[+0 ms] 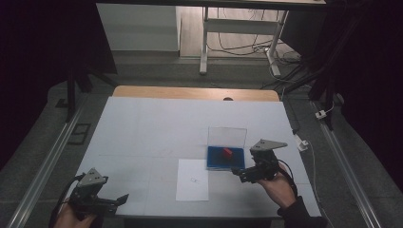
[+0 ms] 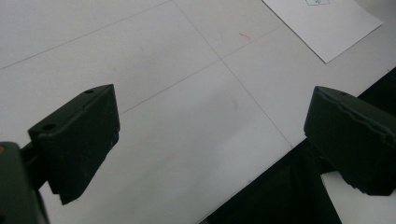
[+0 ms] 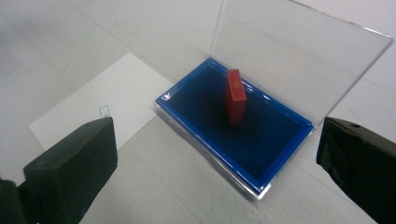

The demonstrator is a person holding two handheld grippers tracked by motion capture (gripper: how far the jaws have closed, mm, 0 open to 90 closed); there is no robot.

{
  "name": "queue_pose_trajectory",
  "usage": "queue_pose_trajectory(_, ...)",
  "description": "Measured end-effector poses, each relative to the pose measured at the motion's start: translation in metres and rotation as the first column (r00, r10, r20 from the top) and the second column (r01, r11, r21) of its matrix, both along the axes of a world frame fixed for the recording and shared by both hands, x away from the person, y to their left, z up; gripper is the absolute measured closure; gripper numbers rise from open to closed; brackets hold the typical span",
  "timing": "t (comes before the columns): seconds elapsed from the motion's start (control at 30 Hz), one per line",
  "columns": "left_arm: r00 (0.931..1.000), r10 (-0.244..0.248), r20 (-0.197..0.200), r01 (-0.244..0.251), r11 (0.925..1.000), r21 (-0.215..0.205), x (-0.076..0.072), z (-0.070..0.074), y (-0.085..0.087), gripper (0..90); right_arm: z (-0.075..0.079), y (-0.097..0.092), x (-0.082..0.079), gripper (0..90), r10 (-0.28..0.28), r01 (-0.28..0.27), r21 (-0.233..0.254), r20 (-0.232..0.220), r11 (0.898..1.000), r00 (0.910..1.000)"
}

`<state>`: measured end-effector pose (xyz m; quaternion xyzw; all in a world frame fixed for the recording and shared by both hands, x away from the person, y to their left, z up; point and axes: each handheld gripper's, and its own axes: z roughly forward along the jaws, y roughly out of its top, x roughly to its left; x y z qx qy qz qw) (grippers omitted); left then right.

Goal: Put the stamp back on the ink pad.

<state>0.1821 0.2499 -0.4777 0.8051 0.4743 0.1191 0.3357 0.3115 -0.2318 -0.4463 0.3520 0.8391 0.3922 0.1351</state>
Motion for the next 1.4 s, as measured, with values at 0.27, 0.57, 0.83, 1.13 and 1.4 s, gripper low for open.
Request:
queue_pose_trajectory(0.27,1.0000,-0.001,0.001,0.001,1.0000,-0.001,0.000,0.000,0.000,4.2,0.001,-0.011,-0.013,0.0,-0.003,0.003,-0.006,-0.002,1.000,1.0000)
queue_pose_trajectory(0.57,1.0000,0.000,-0.001,0.000,1.0000,-0.003,0.000,0.000,0.001,4.2,0.002,-0.032,-0.031,0.0,-0.041,0.041,-0.008,-0.006,0.999,0.9991)
queue_pose_trajectory(0.83,1.0000,0.004,-0.003,-0.004,1.0000,-0.007,0.000,0.000,0.001,4.2,0.000,-0.056,-0.044,0.0,-0.097,0.097,-0.006,-0.018,0.995,0.9951)
queue_pose_trajectory(1.13,1.0000,0.005,-0.004,-0.005,0.9999,-0.011,0.000,0.000,0.001,4.2,-0.004,-0.078,-0.057,0.0,-0.152,0.152,-0.019,-0.030,0.988,0.9879)
queue_pose_trajectory(1.4,1.0000,0.007,-0.006,-0.007,0.9999,-0.012,0.000,0.000,0.001,4.2,-0.010,-0.088,-0.068,0.0,-0.177,0.175,-0.046,-0.048,0.983,0.9830)
